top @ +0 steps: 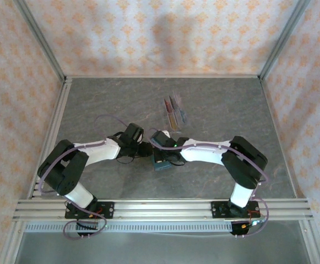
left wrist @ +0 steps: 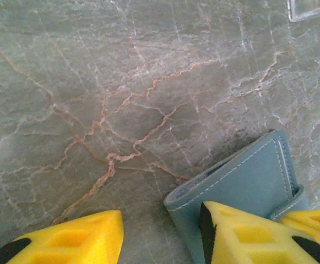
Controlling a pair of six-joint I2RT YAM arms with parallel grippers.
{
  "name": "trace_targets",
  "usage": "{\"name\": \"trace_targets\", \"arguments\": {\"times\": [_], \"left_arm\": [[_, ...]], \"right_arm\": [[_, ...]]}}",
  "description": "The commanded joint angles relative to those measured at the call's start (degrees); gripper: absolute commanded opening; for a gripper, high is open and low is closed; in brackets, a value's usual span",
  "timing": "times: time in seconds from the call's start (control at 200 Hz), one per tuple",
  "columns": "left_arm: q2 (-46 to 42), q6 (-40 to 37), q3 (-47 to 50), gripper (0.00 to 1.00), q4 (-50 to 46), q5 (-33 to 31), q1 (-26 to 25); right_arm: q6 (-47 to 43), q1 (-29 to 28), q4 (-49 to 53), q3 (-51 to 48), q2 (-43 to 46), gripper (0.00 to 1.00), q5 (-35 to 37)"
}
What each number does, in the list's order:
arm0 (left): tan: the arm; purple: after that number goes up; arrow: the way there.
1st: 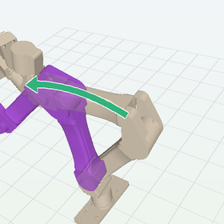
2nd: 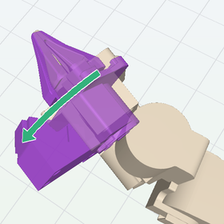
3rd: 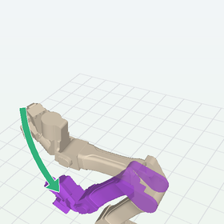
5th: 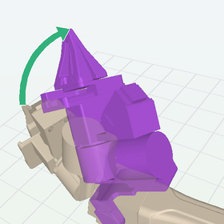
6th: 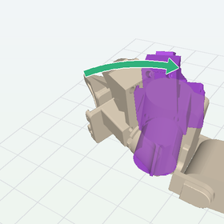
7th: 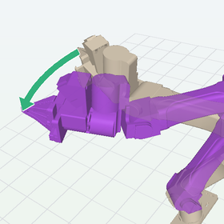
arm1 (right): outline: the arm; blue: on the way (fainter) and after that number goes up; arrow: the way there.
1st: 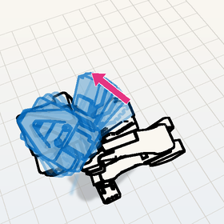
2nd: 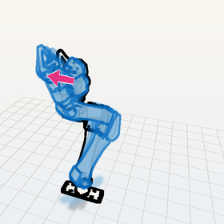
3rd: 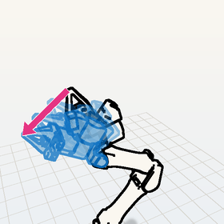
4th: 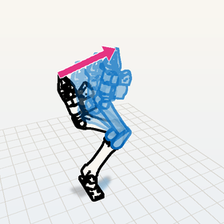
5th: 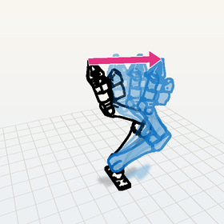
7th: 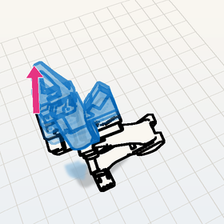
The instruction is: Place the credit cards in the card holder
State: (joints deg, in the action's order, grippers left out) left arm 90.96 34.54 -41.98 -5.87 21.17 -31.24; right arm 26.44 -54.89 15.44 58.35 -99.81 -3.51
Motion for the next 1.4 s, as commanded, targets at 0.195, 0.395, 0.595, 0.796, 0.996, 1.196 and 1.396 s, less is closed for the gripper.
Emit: {"name": "trace_targets", "arguments": {"times": [0.195, 0.395, 0.595, 0.796, 0.996, 1.196, 1.396], "left_arm": [[6.4, -1.7, -5.3, 0.34, -7.3, -6.8, -3.8], [9.0, -3.3, -8.4, 0.32, -12.5, -12.0, -6.8], [11.2, -3.6, -10.1, 0.3, -15.1, -15.1, -8.3], [13.5, -3.6, -11.3, 0.29, -16.5, -16.7, -9.2], [15.4, -5.3, -12.4, 0.28, -16.9, -17.1, -9.5], [15.5, -5.4, -12.3, 0.28, -16.5, -16.5, -9.5], [14.0, -6.0, -11.6, 0.29, -14.5, -14.1, -9.5]], "right_arm": [[2.2, 1.7, -2.9, -1.6, 1.1, 0.0, -1.0], [2.2, 3.4, -3.3, -1.7, 3.1, 0.0, -2.3], [2.9, 5.6, -4.9, -3.7, 5.9, 0.0, -4.9], [3.9, 9.2, -7.3, -6.8, 9.1, 0.0, -10.0], [4.7, 12.5, -8.6, -10.1, 11.2, 0.0, -13.1], [3.2, 13.3, -5.9, -12.1, 14.3, 0.0, -8.1], [5.0, 14.4, -4.2, -15.5, 15.7, 0.01, -0.3]]}}
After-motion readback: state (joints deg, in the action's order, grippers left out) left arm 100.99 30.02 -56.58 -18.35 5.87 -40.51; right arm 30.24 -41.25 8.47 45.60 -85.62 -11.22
